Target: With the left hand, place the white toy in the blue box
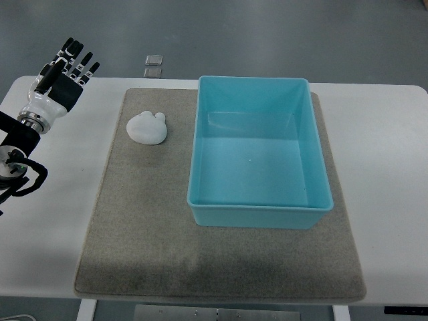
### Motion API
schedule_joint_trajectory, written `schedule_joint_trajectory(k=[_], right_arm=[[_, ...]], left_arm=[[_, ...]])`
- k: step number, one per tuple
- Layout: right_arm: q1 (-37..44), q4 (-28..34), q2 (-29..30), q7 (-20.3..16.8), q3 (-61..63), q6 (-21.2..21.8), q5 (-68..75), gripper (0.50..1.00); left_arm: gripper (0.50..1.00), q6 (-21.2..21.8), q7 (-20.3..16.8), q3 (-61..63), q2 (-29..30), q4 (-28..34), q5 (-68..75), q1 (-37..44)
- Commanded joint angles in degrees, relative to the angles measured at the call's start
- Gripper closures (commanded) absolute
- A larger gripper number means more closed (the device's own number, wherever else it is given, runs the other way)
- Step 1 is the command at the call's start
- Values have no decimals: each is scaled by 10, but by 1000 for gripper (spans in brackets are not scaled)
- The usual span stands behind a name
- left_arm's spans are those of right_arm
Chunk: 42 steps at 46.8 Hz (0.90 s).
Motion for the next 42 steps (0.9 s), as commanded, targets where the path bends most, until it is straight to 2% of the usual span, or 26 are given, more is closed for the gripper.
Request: schedule_joint_trajectory(k=[1, 30, 37, 42], right_arm=[[0, 0, 0, -1, 0, 0, 0, 564], [0, 0, 0, 0, 0, 0, 0, 564], [0, 0, 0, -1, 0, 0, 0, 564], [0, 0, 0, 0, 0, 0, 0, 564]], left_arm=[[501, 0, -1, 0, 1, 0, 0, 0], [500, -8, -3, 0, 1, 1, 0, 3], [500, -45, -3, 0, 1, 7, 2, -1], [501, -69, -3, 0, 0, 38, 3, -11]])
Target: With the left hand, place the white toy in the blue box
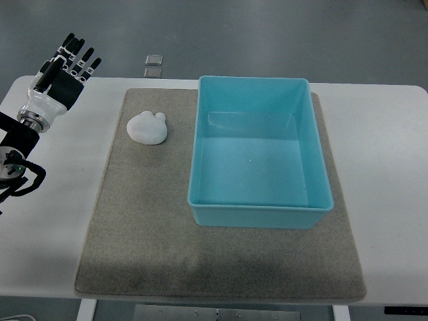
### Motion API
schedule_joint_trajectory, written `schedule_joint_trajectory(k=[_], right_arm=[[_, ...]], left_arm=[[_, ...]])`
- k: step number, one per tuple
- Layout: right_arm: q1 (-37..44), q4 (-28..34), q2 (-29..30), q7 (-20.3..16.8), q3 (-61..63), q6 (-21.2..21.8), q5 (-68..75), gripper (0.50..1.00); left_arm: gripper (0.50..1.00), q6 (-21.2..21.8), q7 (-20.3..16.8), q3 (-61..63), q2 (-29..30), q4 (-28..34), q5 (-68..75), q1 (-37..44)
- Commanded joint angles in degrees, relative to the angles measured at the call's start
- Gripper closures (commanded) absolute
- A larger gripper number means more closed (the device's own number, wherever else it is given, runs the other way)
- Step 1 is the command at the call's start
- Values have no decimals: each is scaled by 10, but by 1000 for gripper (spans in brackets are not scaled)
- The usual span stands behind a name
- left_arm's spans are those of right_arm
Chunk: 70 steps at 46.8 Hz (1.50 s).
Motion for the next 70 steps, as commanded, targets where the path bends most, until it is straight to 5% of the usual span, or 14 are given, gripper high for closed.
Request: schedule_joint_trajectory(k=[1, 18, 35, 47, 57, 70], right_arm=[[0, 0, 0, 0, 0, 0, 0, 564], [0, 0, 0, 1, 0, 0, 0, 564], [0, 0, 0, 0, 0, -1, 0, 564], [0, 0, 0, 0, 0, 0, 0, 564], [0, 0, 0, 0, 0, 0, 0, 564], [0, 0, 0, 1, 0, 0, 0, 564]], left_arm=[[501, -18, 0, 1, -1, 25, 1, -10], [501, -89, 1, 3, -6, 109, 85, -17], [512, -118, 3, 11, 0, 111, 102, -17], [516, -133, -2, 1, 14, 110, 262, -30], [546, -104, -9, 1, 24, 109, 423, -52], [506, -30, -26, 2, 28, 91, 618, -71]])
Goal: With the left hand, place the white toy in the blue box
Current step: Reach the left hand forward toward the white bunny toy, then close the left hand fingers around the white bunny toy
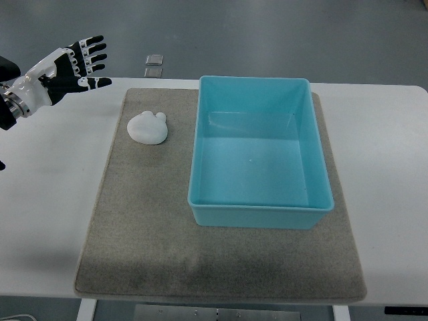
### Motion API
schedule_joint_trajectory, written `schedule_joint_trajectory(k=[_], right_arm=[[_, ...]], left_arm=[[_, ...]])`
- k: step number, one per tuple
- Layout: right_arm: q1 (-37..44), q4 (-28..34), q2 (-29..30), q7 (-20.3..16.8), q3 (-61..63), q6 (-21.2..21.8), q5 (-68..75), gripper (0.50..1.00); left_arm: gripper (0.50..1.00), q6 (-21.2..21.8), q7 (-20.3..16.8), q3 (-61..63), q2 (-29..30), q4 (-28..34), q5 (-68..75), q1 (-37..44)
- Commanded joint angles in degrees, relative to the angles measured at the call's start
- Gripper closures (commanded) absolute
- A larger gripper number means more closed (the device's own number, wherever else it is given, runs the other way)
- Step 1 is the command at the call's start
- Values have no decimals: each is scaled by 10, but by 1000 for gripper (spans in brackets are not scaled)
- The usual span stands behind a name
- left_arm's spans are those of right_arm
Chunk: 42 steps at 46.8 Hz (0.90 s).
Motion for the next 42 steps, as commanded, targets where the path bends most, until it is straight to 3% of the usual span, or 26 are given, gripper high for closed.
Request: schedule_joint_trajectory(k=[1, 8, 15, 31, 42], right_arm=[[0, 0, 0, 0, 0, 0, 0, 564], [0, 0, 0, 0, 0, 0, 0, 564], [0, 0, 0, 0, 0, 0, 0, 564], [0, 0, 0, 0, 0, 0, 0, 564], [0, 0, 0, 0, 0, 0, 0, 564]], left_arm=[[506, 18, -4, 0, 1, -16, 46, -1], [514, 19, -4, 6, 12, -52, 68, -11], [566, 18, -5, 10, 13, -79, 103, -15], [570, 23, -20, 17, 12, -107, 305, -15], [581, 104, -68, 42, 13, -120, 505, -11]])
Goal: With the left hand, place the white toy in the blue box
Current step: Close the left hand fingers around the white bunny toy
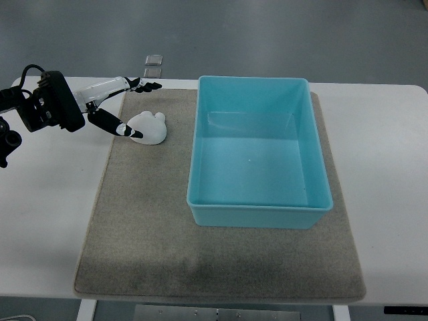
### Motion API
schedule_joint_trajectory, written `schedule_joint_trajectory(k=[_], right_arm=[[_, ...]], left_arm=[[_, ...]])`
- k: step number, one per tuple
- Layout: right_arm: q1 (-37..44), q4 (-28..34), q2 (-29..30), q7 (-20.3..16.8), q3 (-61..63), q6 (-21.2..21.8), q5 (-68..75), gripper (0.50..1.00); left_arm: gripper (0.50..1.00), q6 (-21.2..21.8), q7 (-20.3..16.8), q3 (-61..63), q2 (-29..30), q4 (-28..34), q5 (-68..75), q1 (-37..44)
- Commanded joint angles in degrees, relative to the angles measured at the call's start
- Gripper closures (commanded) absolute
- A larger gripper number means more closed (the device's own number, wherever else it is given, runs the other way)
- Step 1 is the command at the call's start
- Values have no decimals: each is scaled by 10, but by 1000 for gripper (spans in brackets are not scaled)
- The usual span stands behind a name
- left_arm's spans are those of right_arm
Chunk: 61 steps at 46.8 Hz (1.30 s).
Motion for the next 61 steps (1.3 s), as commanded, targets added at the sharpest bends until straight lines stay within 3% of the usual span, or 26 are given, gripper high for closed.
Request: schedule_joint_trajectory(k=[1, 22, 55, 61], right_arm=[[0, 0, 0, 1, 0, 0, 0, 564], [0, 0, 0, 1, 0, 0, 0, 564], [0, 0, 0, 0, 0, -1, 0, 564], [0, 0, 0, 1, 0, -1, 0, 564]], left_arm=[[581, 30, -7, 19, 0, 3, 43, -1], [583, 131, -6, 113, -6, 18, 65, -30], [636, 161, -5, 142, -31, 59, 73, -44], [669, 162, -5, 143, -31, 61, 74, -44]])
